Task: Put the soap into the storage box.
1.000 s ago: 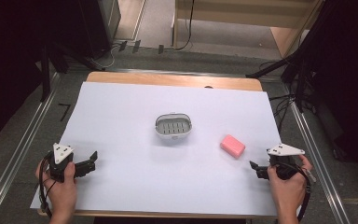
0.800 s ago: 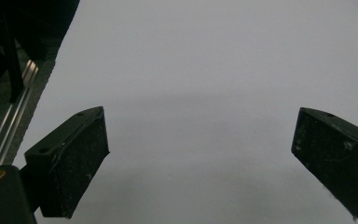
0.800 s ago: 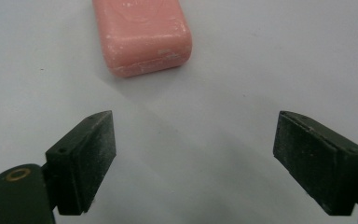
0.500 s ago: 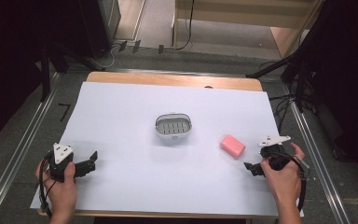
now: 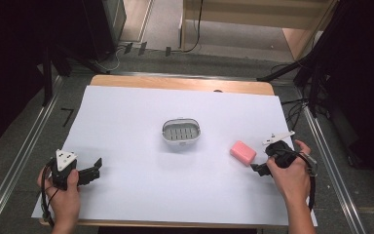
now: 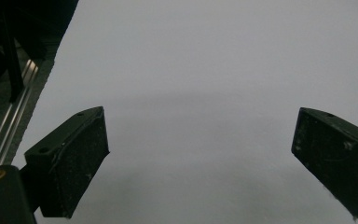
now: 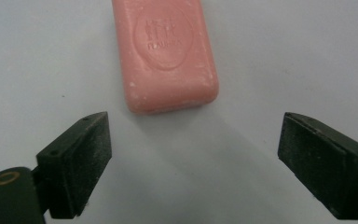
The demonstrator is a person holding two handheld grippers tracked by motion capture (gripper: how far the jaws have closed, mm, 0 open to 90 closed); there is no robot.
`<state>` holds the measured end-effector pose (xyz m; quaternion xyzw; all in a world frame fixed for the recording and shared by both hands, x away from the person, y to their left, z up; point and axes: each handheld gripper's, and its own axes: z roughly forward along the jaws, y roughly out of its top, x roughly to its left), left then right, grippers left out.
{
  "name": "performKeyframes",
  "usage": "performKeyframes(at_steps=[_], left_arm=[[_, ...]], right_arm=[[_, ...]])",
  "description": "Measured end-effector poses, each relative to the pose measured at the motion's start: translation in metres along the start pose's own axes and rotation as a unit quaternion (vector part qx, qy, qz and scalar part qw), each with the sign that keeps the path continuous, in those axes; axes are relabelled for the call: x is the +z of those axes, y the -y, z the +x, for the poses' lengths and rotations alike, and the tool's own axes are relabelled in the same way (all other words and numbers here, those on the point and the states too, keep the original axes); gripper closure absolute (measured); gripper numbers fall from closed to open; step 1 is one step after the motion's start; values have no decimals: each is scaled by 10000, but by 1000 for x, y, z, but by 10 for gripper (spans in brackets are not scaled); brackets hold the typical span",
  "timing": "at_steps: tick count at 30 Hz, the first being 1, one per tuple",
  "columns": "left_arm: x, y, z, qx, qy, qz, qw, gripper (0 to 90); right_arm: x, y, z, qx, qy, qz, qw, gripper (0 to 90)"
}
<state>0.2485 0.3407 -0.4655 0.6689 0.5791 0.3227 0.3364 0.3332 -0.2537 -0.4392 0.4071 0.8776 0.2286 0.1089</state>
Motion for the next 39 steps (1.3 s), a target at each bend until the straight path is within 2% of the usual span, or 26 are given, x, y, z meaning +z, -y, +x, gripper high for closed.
performKeyframes(at_steps=[2, 11, 22, 30, 34, 35, 39], left_arm=[[0, 0, 0, 4, -3, 16, 10000, 42], [0, 0, 0, 7, 1, 24, 10000, 42], [1, 0, 0, -7, 8, 33, 10000, 43], [1, 0, 0, -18, 1, 30, 10000, 43], [1, 0, 0, -19, 0, 37, 10000, 42], [1, 0, 0, -19, -3, 36, 10000, 43], [1, 0, 0, -24, -1, 37, 10000, 43]], right_arm=[[2, -6, 1, -93, -23, 43, 9999, 128], [10, -20, 2, -119, -181, 248, 9995, 148], [32, -39, 4, -228, -329, 591, 9975, 163], [41, -47, 2, -251, -341, 725, 9965, 273], [45, -50, 2, -224, -442, 816, 9954, 332], [45, -53, 2, -224, -456, 822, 9953, 383], [46, -54, 2, -298, -430, 854, 9950, 387]])
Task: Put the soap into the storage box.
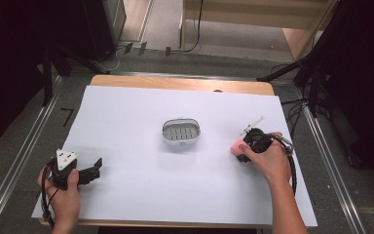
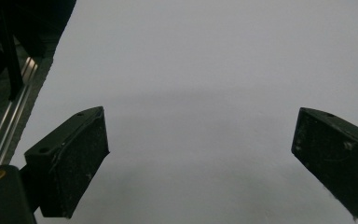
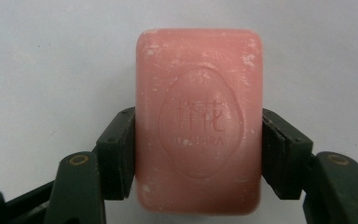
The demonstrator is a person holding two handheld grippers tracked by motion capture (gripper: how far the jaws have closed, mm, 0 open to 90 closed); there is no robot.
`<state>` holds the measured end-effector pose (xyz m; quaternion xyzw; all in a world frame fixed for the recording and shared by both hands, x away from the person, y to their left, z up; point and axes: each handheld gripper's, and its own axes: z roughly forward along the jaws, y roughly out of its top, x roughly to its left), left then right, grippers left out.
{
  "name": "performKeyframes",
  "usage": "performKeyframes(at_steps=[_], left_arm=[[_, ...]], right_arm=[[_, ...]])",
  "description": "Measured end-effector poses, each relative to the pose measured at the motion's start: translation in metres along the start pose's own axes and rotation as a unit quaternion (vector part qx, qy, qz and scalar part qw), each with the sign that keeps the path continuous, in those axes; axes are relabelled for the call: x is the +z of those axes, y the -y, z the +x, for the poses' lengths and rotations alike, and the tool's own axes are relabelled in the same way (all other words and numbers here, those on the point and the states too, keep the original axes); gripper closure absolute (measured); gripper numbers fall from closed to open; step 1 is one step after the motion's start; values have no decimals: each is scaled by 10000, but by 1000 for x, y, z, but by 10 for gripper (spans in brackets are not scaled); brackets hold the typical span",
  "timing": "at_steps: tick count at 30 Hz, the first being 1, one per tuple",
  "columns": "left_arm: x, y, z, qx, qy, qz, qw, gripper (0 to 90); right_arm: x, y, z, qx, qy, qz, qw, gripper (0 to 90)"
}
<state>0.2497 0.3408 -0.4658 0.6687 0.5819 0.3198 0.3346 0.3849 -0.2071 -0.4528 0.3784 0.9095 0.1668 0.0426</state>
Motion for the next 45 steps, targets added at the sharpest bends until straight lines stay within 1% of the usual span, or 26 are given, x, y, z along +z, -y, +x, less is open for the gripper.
performKeyframes(at_steps=[4, 5, 6, 7, 8, 10, 14, 16, 18, 20, 21, 22, 23, 24, 26, 27, 31, 32, 33, 35, 36, 39, 44, 45], left_arm=[[0, 0, 0, 2, -6, 2, 10000, 42], [0, 0, 0, 3, -7, 2, 10000, 43], [0, 0, 0, 5, -7, 3, 10000, 42], [0, 0, 0, 5, -7, 3, 10000, 43], [0, 0, 0, 4, -9, 0, 10000, 43], [0, 0, 0, 4, -8, 3, 10000, 42], [0, 0, 0, 6, -6, 8, 10000, 42], [0, 0, 0, -17, -2, -8, 10000, 42], [0, 0, 0, -19, -1, -8, 10000, 43], [0, 0, 0, -18, 1, -6, 10000, 42], [0, 0, 0, -16, 0, 9, 10000, 42], [0, 0, 0, -12, 12, 2, 10000, 43], [0, 0, 0, -12, 12, 2, 10000, 42], [0, 0, 0, -9, -1, 14, 10000, 42], [0, 0, 0, -7, -2, 1, 10000, 43], [0, 0, 0, -7, -2, 1, 10000, 43], [0, 0, 0, -14, -5, -7, 10000, 42], [0, 0, 0, -16, -5, -6, 10000, 43], [0, 0, 0, -16, -9, 1, 10000, 43], [0, 0, 0, -16, -8, 0, 10000, 42], [0, 0, 0, -16, -5, -6, 10000, 42], [0, 0, 0, -16, 2, 2, 10000, 42], [0, 0, 0, -3, -3, 6, 10000, 42], [0, 0, 0, -2, -4, 5, 10000, 43]], right_arm=[[0, 0, 2, -9, 64, 33, 10000, 388], [0, -1, 3, -30, 109, 61, 9999, 388], [1, -2, 6, -85, 207, 103, 9997, 388], [1, -2, 6, -85, 207, 103, 9997, 388], [1, -3, 9, -157, 304, 114, 9994, 386], [1, -3, 10, -188, 338, 105, 9992, 384], [1, -2, 8, -134, 289, 67, 9995, 386], [1, -1, 5, -48, 173, 32, 9998, 389], [0, -1, 5, -61, 143, 52, 9999, 390], [0, -3, 6, -205, 128, 71, 9997, 390], [-1, -4, 7, -201, 96, 110, 9997, 390], [-1, -5, 7, -304, 63, 83, 9995, 390], [-1, -5, 7, -304, 63, 83, 9995, 390], [-3, -8, 8, -397, 72, 105, 9991, 390], [-6, -11, 9, -450, 86, 105, 9989, 390], [-7, -13, 9, -510, 69, 99, 9986, 390], [-12, -18, 10, -590, 48, 102, 9982, 390], [-15, -21, 11, -659, 6, 98, 9978, 390], [-15, -21, 11, -659, 6, 98, 9978, 390], [-19, -25, 12, -784, -28, 56, 9969, 390], [-20, -26, 13, -798, -23, 51, 9968, 390], [-24, -33, 15, -989, -58, 46, 9951, 390], [-28, -41, 18, -1091, -47, 31, 9940, 390], [-31, -45, 20, -1178, -87, -5, 9930, 390]])
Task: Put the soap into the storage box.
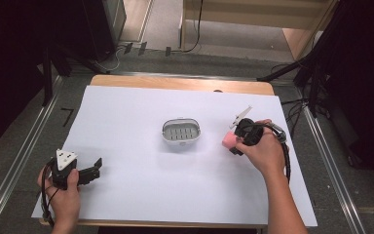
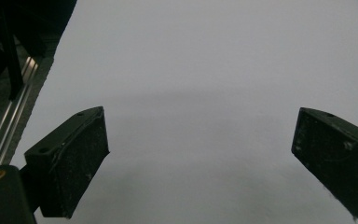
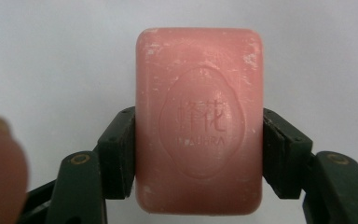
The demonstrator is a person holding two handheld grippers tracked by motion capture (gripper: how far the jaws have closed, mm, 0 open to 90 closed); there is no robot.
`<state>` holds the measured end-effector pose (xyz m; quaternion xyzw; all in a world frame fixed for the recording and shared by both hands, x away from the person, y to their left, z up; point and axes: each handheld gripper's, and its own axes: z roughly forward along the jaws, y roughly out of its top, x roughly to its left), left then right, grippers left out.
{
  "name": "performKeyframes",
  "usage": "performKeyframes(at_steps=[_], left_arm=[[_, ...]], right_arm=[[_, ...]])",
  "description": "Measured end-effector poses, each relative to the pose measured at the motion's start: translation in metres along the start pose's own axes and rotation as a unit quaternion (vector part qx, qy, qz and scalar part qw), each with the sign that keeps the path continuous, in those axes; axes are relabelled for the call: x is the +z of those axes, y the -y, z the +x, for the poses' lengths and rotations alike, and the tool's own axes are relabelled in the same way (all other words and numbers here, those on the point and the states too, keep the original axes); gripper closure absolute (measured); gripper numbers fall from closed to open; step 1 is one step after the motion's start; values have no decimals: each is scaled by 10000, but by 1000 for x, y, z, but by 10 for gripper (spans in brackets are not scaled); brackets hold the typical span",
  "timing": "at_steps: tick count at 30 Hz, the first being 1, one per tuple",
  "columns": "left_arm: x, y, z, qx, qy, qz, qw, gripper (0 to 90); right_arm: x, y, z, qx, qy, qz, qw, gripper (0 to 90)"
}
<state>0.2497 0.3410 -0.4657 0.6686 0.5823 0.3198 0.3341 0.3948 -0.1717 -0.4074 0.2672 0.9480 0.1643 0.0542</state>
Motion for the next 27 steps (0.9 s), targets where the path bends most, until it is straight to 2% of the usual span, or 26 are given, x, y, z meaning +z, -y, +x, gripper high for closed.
performKeyframes(at_steps=[2, 3, 12, 14, 16, 27], left_arm=[[0, 0, 0, -5, 2, 3, 10000, 42], [0, 0, 0, -3, 1, 4, 10000, 43], [0, 0, 0, -10, 0, 16, 10000, 42], [0, 0, 0, -13, 5, 11, 10000, 42], [0, 0, 0, -11, 6, 15, 10000, 42], [0, 0, 0, -16, 7, 20, 10000, 42]], right_arm=[[-1, -2, 1, 0, 8, 1, 10000, 390], [-3, -7, 1, -106, 8, -3, 9999, 390], [-10, -23, 4, -374, -83, -120, 9992, 390], [-11, -25, 5, -353, -80, -103, 9993, 390], [-13, -31, 5, -473, -93, -116, 9988, 390], [-17, -47, 9, -661, -155, -177, 9975, 390]])
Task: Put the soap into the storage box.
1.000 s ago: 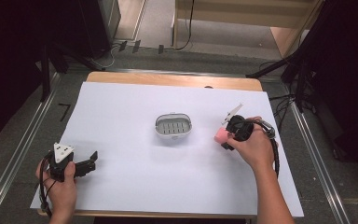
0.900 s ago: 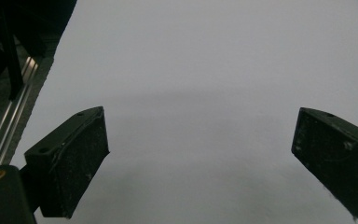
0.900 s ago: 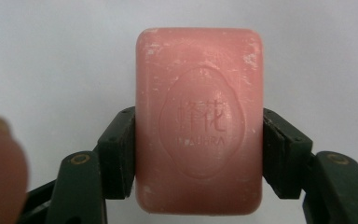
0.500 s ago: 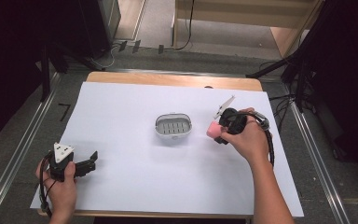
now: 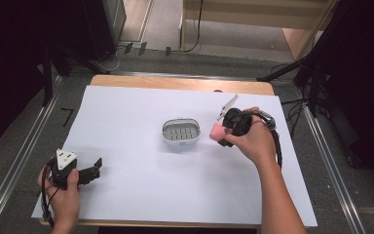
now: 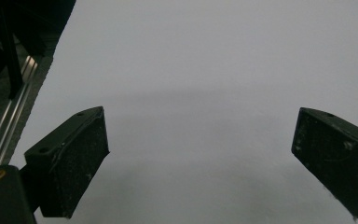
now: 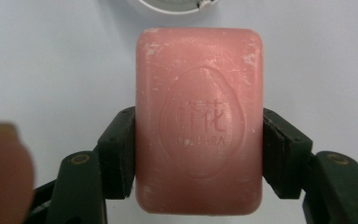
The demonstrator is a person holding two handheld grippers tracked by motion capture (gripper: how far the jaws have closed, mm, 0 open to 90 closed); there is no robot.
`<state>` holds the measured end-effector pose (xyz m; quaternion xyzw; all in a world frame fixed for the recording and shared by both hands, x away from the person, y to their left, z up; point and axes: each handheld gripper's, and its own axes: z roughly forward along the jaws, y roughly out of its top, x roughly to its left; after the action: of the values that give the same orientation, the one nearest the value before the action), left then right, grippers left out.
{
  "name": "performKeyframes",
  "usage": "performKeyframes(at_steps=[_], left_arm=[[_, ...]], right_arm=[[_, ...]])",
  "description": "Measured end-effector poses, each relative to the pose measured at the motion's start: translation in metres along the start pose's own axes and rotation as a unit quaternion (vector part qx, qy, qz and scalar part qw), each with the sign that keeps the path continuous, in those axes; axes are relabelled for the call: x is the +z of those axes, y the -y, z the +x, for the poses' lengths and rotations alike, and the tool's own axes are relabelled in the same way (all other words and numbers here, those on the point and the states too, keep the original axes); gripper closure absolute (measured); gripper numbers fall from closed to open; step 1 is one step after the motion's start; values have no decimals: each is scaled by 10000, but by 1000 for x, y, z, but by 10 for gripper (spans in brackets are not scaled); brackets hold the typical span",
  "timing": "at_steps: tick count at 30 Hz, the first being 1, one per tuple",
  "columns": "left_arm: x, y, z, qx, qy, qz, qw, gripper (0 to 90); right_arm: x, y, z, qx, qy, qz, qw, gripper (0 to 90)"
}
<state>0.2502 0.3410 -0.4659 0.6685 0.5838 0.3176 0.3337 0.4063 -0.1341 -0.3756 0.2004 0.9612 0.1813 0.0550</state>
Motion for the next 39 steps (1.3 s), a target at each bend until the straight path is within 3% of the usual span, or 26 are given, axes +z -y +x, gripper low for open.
performKeyframes(at_steps=[7, 23, 39], left_arm=[[0, 0, 0, -8, 0, 7, 10000, 43], [0, 0, 0, -9, 4, 17, 10000, 42], [0, 0, 0, 4, 9, 44, 10000, 42]], right_arm=[[4, -17, 3, -257, -76, 11, 9996, 390], [7, -43, 12, -538, -221, -120, 9982, 390], [21, -72, 19, -1040, -320, -139, 9940, 390]])
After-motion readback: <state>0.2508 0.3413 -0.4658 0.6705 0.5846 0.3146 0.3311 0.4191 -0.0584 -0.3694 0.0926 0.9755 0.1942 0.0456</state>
